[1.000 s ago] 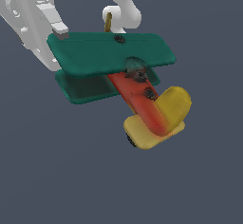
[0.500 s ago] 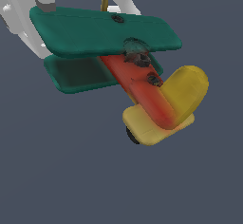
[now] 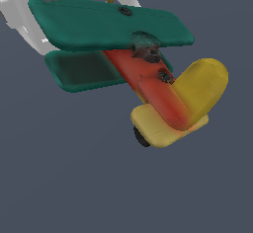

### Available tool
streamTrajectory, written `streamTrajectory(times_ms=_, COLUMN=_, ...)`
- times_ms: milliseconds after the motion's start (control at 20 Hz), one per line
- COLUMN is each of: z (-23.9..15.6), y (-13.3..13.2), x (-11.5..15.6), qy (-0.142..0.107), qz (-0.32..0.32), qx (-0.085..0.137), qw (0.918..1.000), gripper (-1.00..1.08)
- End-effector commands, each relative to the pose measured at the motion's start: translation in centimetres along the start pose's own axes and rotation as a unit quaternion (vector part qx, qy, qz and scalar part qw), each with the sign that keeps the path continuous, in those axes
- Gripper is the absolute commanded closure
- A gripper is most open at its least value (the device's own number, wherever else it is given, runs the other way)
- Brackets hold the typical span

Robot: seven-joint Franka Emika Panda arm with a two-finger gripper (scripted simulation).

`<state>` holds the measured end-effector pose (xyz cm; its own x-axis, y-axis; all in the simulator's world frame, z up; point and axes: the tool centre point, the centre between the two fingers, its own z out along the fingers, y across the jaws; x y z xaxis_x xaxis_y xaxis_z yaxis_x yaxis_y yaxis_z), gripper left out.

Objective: Pick up the object and move it to a goal position.

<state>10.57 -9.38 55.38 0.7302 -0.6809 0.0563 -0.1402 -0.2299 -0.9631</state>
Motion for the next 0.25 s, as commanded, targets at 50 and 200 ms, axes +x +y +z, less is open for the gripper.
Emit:
streamTrajectory(times_ms=50, z=-0.23, y=-1.63, x=-0.3, qy=0.001, qz=-0.003, qx=0.002, qw=1.0, gripper=1.08)
streamTrajectory(times_ms=200, z=-0.25, y=-1.96, x=-0.38, qy=0.001, qz=-0.003, qx=0.002, qw=1.0, gripper=1.08)
